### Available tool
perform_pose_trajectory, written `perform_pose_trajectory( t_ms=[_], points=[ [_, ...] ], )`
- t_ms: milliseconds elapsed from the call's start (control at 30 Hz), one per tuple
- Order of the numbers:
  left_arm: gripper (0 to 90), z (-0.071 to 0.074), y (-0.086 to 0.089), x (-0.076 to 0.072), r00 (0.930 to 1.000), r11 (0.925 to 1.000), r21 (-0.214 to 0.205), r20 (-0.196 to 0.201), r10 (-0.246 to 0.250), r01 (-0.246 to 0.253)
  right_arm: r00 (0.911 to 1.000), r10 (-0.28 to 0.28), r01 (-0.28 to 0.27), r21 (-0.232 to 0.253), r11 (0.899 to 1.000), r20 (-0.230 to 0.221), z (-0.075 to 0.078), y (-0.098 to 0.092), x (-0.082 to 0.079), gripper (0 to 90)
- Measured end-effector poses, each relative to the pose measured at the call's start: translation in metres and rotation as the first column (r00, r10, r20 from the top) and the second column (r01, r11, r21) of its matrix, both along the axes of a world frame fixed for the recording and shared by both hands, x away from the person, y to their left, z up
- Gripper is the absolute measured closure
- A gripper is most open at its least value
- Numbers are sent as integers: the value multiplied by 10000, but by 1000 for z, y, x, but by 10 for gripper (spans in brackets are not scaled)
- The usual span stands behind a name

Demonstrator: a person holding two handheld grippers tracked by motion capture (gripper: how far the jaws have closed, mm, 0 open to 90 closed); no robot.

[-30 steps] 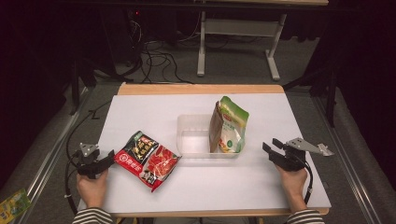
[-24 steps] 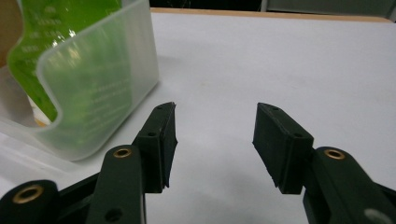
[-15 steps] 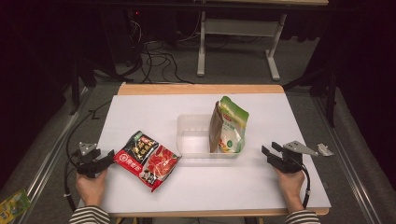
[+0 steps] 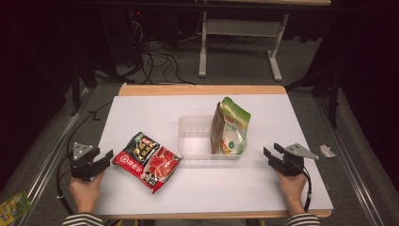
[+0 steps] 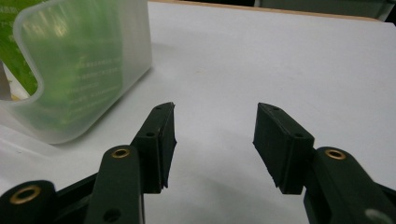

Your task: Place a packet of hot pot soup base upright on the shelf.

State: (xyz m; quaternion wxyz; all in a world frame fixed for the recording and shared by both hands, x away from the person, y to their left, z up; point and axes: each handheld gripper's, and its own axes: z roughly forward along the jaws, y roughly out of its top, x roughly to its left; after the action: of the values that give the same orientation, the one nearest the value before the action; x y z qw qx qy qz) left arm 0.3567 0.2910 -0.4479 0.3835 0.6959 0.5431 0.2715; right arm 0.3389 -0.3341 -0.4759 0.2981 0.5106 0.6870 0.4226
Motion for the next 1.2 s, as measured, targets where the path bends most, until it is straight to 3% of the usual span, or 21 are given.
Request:
perform_pose_trajectory(
  t_ms=[333, 600, 833, 1033, 1200],
  points=[
    [455, 1, -17, 9, 9971, 9972, -265, -267, -706, 699, 10000, -18, 15, 239, 9997, 94, 0, -2, -1, 482],
    [430, 0, -31, 22, 9899, 9924, -3, -701, -1230, 1233, 10000, -40, 38, 265, 9996, 57, 0, -2, -1, 477],
    [430, -9, -35, 34, 9873, 9939, 19, -1154, -1092, 1102, 9999, -98, 95, 307, 9995, 69, 0, -2, -1, 469],
    [430, -18, -30, 34, 9839, 9951, -102, -1484, -993, 988, 10000, -73, 71, 289, 9996, 58, 0, -3, -1, 467],
    [439, -26, -23, 29, 9824, 9934, -705, -1572, -1009, 907, 9999, -107, 107, 261, 9996, 13, 0, -2, -1, 464]
  ],
)
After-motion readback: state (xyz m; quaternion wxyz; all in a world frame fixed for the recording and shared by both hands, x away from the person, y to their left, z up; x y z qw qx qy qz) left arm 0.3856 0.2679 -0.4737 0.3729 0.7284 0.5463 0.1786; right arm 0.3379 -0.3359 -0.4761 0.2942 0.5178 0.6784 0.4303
